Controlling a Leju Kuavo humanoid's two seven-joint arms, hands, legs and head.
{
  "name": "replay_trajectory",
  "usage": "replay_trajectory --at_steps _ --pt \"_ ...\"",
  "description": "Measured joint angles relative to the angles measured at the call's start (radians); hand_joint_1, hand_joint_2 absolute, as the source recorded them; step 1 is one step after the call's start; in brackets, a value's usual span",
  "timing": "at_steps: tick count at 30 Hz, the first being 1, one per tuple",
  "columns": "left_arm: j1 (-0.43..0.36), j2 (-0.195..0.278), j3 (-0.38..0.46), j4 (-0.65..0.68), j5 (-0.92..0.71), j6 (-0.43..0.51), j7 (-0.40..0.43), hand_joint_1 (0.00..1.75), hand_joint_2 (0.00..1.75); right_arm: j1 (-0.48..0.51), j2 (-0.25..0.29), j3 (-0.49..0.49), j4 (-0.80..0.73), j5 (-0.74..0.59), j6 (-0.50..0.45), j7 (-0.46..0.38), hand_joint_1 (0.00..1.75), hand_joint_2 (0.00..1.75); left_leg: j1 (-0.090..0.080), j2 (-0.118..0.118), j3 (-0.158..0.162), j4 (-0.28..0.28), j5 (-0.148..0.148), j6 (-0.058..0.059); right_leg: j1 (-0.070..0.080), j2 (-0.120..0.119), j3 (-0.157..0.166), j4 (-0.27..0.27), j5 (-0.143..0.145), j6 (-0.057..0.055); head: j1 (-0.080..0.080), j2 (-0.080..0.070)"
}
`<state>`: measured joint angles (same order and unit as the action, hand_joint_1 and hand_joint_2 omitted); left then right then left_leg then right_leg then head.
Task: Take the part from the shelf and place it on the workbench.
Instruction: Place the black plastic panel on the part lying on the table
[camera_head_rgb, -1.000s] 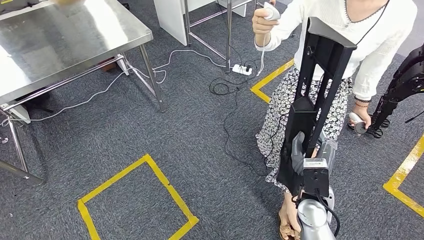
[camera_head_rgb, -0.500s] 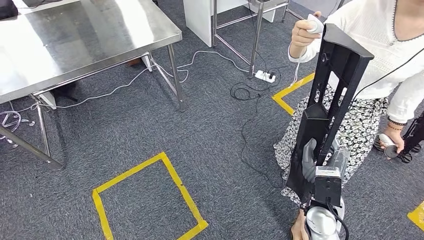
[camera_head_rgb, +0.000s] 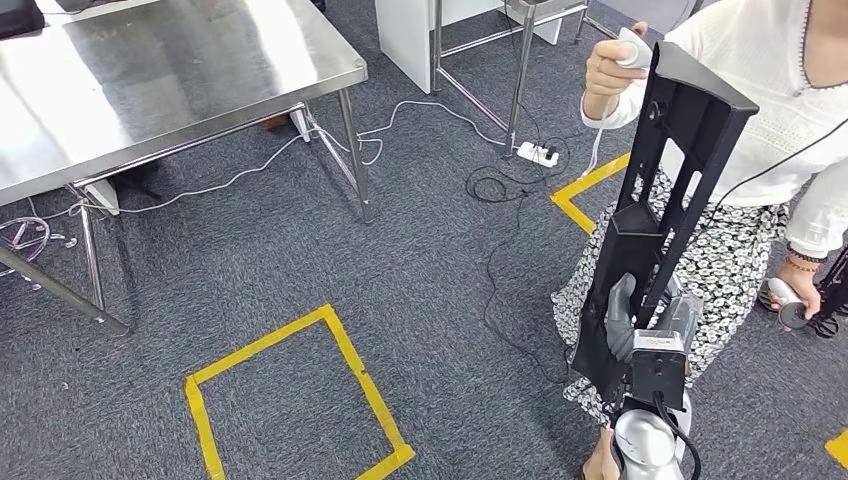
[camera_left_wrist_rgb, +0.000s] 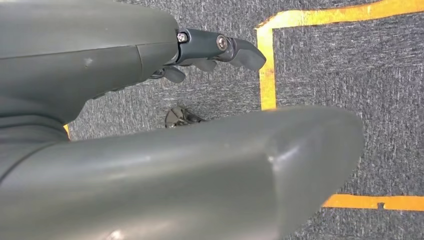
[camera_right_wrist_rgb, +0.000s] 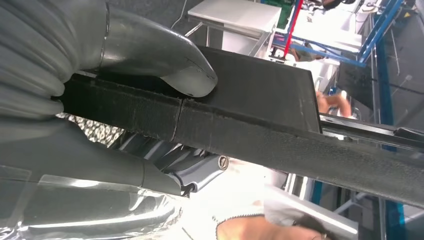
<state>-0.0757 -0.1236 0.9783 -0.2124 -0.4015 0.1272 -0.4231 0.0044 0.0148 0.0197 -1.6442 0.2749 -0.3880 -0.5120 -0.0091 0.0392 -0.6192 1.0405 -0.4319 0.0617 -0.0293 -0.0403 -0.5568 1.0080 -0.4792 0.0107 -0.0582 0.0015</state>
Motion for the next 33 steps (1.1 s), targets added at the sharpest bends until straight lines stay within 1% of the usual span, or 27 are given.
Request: replay_trajectory --at_steps 1,3,4,5,6,8,9,10,11,13,14,15,16,17,18,20,21,23,24,25,26,27,28,29,30,31,33 --pt "-0.001 0.002 0.0 0.0 0.001 0.001 0.0 0.0 0.0 0.0 0.0 0.0 0.0 0.0 0.0 0.0 1.75 1.75 -0.007 0.007 0.005 -0.013 -0.002 0.005 -0.002 -0.006 0.001 -0.003 0.0 0.003 0.0 0.0" --pt "-0.003 0.002 0.0 0.0 0.003 0.004 0.0 0.0 0.0 -0.001 0.001 0.0 -0.001 0.0 0.0 0.0 1.75 1.75 -0.011 -0.005 0.014 -0.033 0.003 0.013 0.0 -0.018 0.004 -0.011 -0.001 0.013 -0.002 0.0" --pt "-0.002 0.002 0.0 0.0 0.004 0.005 0.0 0.0 0.0 -0.002 0.0 0.001 -0.001 0.0 0.0 0.0 1.75 1.75 -0.01 -0.012 0.025 -0.051 0.011 0.018 0.002 -0.016 0.005 -0.009 -0.004 0.016 0.0 0.0" --pt "-0.002 0.0 0.0 0.0 0.004 0.006 0.0 0.0 0.0 -0.005 0.0 0.001 -0.002 0.0 0.0 0.0 1.75 1.75 -0.008 -0.02 0.038 -0.07 0.019 0.023 0.006 -0.007 -0.003 0.008 -0.013 0.016 0.002 0.0" --pt "-0.003 -0.001 0.0 0.0 0.004 0.006 0.0 0.0 0.0 -0.008 -0.002 0.001 -0.002 -0.001 0.0 0.0 1.75 1.75 -0.005 -0.027 0.049 -0.086 0.026 0.028 0.008 0.005 -0.022 0.048 -0.03 0.013 0.006 0.0" --pt "-0.004 -0.003 0.0 0.0 0.004 0.007 0.0 0.0 0.0 -0.009 -0.006 0.001 -0.002 -0.002 -0.001 0.0 1.75 1.75 -0.005 -0.042 0.054 -0.091 0.029 0.032 0.004 0.027 -0.091 0.176 -0.076 0.007 0.01 0.0" --pt "-0.004 -0.004 0.0 0.0 0.004 0.007 0.0 0.0 0.0 -0.008 -0.008 0.001 -0.002 -0.003 -0.001 0.0 1.75 1.75 -0.005 -0.051 0.054 -0.09 0.028 0.032 0.001 0.031 -0.125 0.23 -0.091 0.01 0.012 0.0" --pt "-0.004 -0.005 0.0 0.0 0.004 0.007 0.0 0.0 0.0 -0.006 -0.01 0.0 -0.002 -0.004 -0.001 0.0 1.75 1.75 -0.005 -0.061 0.054 -0.089 0.026 0.031 -0.002 0.033 -0.143 0.252 -0.09 0.018 0.013 0.0" --pt "-0.004 -0.006 0.0 0.0 0.004 0.007 0.0 0.0 0.0 -0.005 -0.011 0.0 -0.002 -0.004 -0.001 0.001 1.75 1.75 -0.003 -0.071 0.054 -0.086 0.023 0.028 -0.005 0.034 -0.141 0.234 -0.073 0.029 0.013 0.0" --pt "-0.003 -0.009 0.0 0.001 0.003 0.006 0.0 0.0 0.0 -0.007 -0.013 0.0 -0.002 -0.004 -0.001 0.001 1.75 1.75 0.001 -0.088 0.05 -0.066 0.011 0.014 -0.015 0.041 -0.089 0.112 -0.015 0.053 0.016 0.0" --pt "-0.003 -0.01 0.0 0.001 0.003 0.006 0.0 0.0 0.0 -0.008 -0.013 0.001 -0.002 -0.004 -0.001 0.001 1.75 1.75 0.0 -0.095 0.044 -0.048 0.0 0.005 -0.018 0.047 -0.062 0.057 0.005 0.057 0.018 0.0" --pt "-0.002 -0.01 0.0 0.0 0.003 0.006 0.0 0.0 0.0 -0.009 -0.013 0.001 -0.002 -0.004 -0.001 0.001 1.75 1.75 -0.001 -0.1 0.036 -0.032 -0.01 -0.004 -0.019 0.051 -0.044 0.024 0.016 0.054 0.019 0.0" --pt "-0.001 -0.009 0.0 0.0 0.002 0.006 0.0 0.0 0.0 -0.009 -0.013 0.001 -0.003 -0.004 -0.001 0.002 1.75 1.75 -0.002 -0.103 0.03 -0.021 -0.017 -0.01 -0.017 0.053 -0.038 0.015 0.017 0.045 0.02 0.0" --pt "0.0 -0.009 0.0 0.0 0.002 0.006 0.0 0.0 0.0 -0.011 -0.013 0.001 -0.003 -0.004 -0.001 0.003 1.75 1.75 -0.002 -0.106 0.025 -0.015 -0.022 -0.013 -0.013 0.052 -0.037 0.018 0.015 0.034 0.02 0.0" --pt "0.002 -0.007 0.0 0.0 0.002 0.006 0.0 0.0 0.0 -0.015 -0.012 0.0 -0.003 -0.005 -0.001 0.005 1.75 1.75 0.001 -0.105 0.025 -0.012 -0.024 -0.014 -0.014 0.05 -0.037 0.02 0.015 0.026 0.019 0.0" --pt "0.004 -0.005 0.0 0.0 0.001 0.006 0.0 0.0 0.0 -0.026 -0.01 0.0 -0.003 -0.005 -0.001 0.009 1.75 1.75 0.006 -0.087 0.015 0.018 -0.043 -0.023 -0.018 0.046 -0.033 0.018 0.015 0.014 0.016 0.0" --pt "0.004 -0.004 0.0 0.0 0.001 0.006 0.0 0.0 0.0 -0.031 -0.01 -0.001 -0.003 -0.006 -0.001 0.01 1.75 1.75 0.01 -0.073 -0.002 0.059 -0.064 -0.03 -0.019 0.044 -0.03 0.018 0.014 0.009 0.014 0.0" --pt "0.002 -0.005 0.0 0.0 0.0 0.006 0.0 0.0 0.0 -0.035 -0.01 -0.001 -0.003 -0.006 -0.002 0.011 1.75 1.75 0.018 -0.052 -0.067 0.185 -0.122 -0.042 -0.014 0.036 -0.026 0.018 0.01 0.002 0.01 0.0" --pt "0.002 -0.005 0.0 0.0 0.0 0.007 0.0 0.0 0.0 -0.035 -0.01 -0.001 -0.003 -0.006 -0.002 0.011 1.75 1.75 0.021 -0.048 -0.099 0.241 -0.14 -0.045 -0.012 0.031 -0.025 0.018 0.007 -0.001 0.01 0.0" --pt "0.003 -0.005 0.0 0.0 0.001 0.007 0.0 0.0 0.0 -0.034 -0.01 -0.001 -0.003 -0.006 -0.002 0.011 1.75 1.75 0.023 -0.045 -0.119 0.27 -0.142 -0.045 -0.01 0.026 -0.023 0.018 0.005 -0.002 0.01 0.0" --pt "0.003 -0.005 0.001 0.0 0.002 0.008 0.0 0.0 0.0 -0.033 -0.01 -0.001 -0.003 -0.006 -0.003 0.011 1.75 1.75 0.023 -0.044 -0.12 0.26 -0.124 -0.043 -0.008 0.022 -0.02 0.018 0.003 -0.003 0.01 0.0" --pt "0.003 -0.005 0.001 0.0 0.003 0.009 0.0 0.0 0.0 -0.032 -0.01 -0.001 -0.003 -0.007 -0.003 0.011 1.75 1.75 0.022 -0.042 -0.103 0.215 -0.091 -0.037 -0.006 0.017 -0.017 0.018 0.001 -0.003 0.01 0.0" --pt "0.003 -0.005 0.002 0.0 0.005 0.009 0.0 0.0 0.0 -0.034 -0.01 -0.001 -0.003 -0.007 -0.003 0.011 1.75 1.75 0.018 -0.035 -0.071 0.145 -0.051 -0.027 -0.004 0.013 -0.012 0.017 -0.002 -0.003 0.01 0.0" --pt "0.002 -0.003 0.002 0.0 0.006 0.01 0.0 0.0 0.0 -0.036 -0.01 -0.001 -0.003 -0.007 -0.002 0.01 1.75 1.75 0.014 -0.024 -0.041 0.081 -0.023 -0.016 -0.002 0.009 -0.008 0.015 -0.004 -0.002 0.011 0.0" --pt "0.001 -0.003 0.003 0.0 0.006 0.011 0.0 0.0 0.0 -0.041 -0.01 0.0 -0.002 -0.007 -0.001 0.011 1.75 1.75 0.008 -0.013 -0.018 0.031 -0.007 -0.007 -0.001 0.005 -0.005 0.012 -0.005 0.0 0.011 0.0" --pt "0.0 -0.002 0.003 0.0 0.008 0.012 0.0 0.0 0.0 -0.048 -0.01 0.0 -0.001 -0.008 0.0 0.012 1.75 1.75 0.003 -0.004 -0.006 0.004 -0.002 0.0 0.0 0.001 -0.004 0.01 -0.006 0.002 0.011 0.0" --pt "-0.001 -0.002 0.004 -0.001 0.01 0.013 0.0 0.0 0.0 -0.064 -0.008 0.003 0.002 -0.008 0.002 0.016 1.75 1.75 -0.005 -0.008 0.0 -0.011 -0.004 0.008 0.0 -0.009 0.002 -0.001 -0.006 0.011 0.009 0.0"
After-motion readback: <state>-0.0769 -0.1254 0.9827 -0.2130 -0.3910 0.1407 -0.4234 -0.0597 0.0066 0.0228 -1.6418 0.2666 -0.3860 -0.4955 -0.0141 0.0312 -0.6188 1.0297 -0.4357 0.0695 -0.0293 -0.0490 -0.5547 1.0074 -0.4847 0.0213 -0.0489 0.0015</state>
